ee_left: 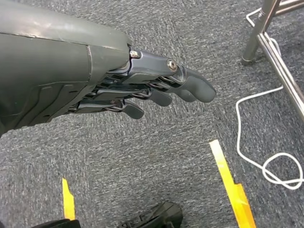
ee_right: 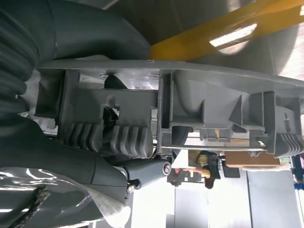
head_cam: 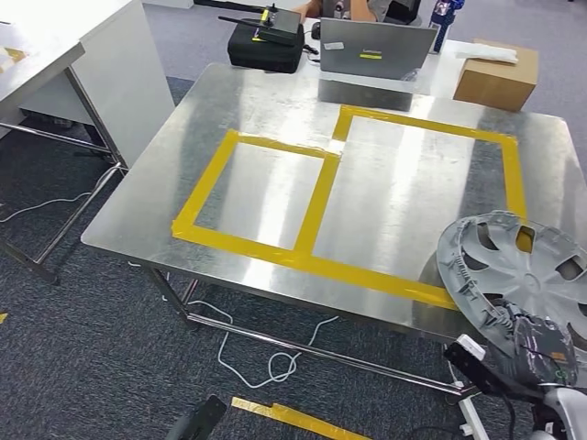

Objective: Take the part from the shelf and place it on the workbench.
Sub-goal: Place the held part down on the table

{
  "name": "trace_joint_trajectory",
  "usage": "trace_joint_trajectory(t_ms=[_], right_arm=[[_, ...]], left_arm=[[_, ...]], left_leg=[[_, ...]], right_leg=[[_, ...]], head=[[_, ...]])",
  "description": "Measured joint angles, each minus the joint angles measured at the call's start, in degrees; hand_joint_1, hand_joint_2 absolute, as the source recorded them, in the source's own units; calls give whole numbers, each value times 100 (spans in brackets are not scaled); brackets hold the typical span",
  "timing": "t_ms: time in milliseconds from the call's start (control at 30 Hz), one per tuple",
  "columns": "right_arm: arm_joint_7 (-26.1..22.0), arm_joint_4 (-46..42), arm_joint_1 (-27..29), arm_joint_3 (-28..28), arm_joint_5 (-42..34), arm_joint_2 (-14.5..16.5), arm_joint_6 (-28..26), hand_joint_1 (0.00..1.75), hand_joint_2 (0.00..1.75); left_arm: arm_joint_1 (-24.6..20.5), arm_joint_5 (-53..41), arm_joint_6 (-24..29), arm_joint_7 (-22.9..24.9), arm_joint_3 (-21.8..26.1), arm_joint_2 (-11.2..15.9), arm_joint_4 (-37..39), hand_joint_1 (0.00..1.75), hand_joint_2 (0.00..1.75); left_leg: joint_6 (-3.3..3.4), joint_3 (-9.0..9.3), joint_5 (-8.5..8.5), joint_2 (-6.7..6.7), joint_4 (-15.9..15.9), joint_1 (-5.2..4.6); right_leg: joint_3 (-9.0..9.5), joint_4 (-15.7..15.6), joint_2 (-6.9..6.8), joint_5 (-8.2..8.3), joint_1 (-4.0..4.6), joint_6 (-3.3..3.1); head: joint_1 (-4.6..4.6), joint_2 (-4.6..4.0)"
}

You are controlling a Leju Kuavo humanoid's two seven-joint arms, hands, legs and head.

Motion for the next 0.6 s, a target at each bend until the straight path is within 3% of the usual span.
trace_joint_trajectory(t_ms=[200,367,500,600], right_arm=[[-101,1052,-1131,179,193,-477,458,175,175],[-169,2551,-2705,1033,1199,-762,470,175,175],[-358,3605,-3803,1936,1771,-699,440,175,175],[-402,4176,-4427,2664,2064,-424,528,175,175]], left_arm=[[-98,-138,-132,65,-102,-9,-2,0,175],[-214,-264,-242,119,-151,-37,-4,0,175],[-272,-342,-310,186,-218,-56,-4,0,175],[-309,-380,-347,238,-239,-74,-5,0,175]], left_leg=[[13,-6,14,10,1,-8],[15,-21,44,20,4,-12],[7,-40,63,19,4,-6],[-3,-42,70,25,4,4]], right_leg=[[-2,-1,13,24,-9,14],[-22,-2,23,57,-15,25],[-39,1,21,72,-13,15],[-53,7,32,81,-5,4]], head=[[2,0],[2,0],[1,0],[0,2]])
